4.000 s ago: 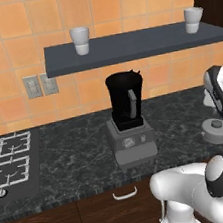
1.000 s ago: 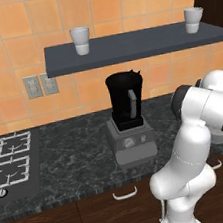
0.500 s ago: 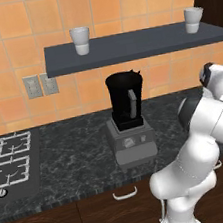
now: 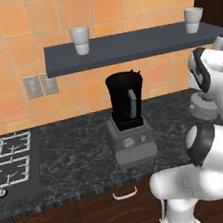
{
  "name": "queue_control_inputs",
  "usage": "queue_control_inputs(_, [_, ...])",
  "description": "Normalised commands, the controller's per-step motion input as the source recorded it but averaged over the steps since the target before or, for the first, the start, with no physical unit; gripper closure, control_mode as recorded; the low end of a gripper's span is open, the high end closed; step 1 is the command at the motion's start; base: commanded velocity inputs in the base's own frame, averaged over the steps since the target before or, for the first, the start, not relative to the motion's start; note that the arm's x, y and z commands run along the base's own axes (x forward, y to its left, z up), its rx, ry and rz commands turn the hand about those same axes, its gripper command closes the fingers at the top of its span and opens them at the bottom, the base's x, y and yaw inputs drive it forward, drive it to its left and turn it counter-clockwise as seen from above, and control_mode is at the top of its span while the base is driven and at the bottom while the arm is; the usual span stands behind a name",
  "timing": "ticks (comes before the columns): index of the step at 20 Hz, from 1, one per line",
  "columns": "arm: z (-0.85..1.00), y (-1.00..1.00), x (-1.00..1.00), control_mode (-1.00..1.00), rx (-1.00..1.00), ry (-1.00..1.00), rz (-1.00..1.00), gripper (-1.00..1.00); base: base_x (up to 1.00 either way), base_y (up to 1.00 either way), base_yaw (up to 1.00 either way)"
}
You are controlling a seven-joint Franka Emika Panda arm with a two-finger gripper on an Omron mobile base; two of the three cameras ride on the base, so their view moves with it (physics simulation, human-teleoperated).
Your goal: Close the lid blender by securely placing the lid on top.
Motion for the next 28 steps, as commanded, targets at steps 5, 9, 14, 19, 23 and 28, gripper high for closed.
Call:
queue_control_inputs(5, [1.00,1.00,0.00,-1.00,-0.16,-0.11,0.00,1.00,0.00,0.00,0.00])
queue_control_inputs(9, [1.00,0.98,0.10,-1.00,-0.14,-0.07,0.00,1.00,0.00,0.00,0.00])
queue_control_inputs(14, [1.00,0.80,0.13,-1.00,-0.12,-0.01,0.00,1.00,0.00,0.00,0.00])
queue_control_inputs(19, [1.00,0.69,0.28,-1.00,-0.13,0.00,0.00,1.00,0.00,0.00,0.00])
queue_control_inputs(23, [1.00,0.19,0.16,-1.00,-0.04,0.02,0.00,1.00,0.00,0.00,0.00])
queue_control_inputs(28, [1.00,-0.11,-0.06,-1.00,0.02,0.02,0.00,1.00,0.00,0.00,0.00])
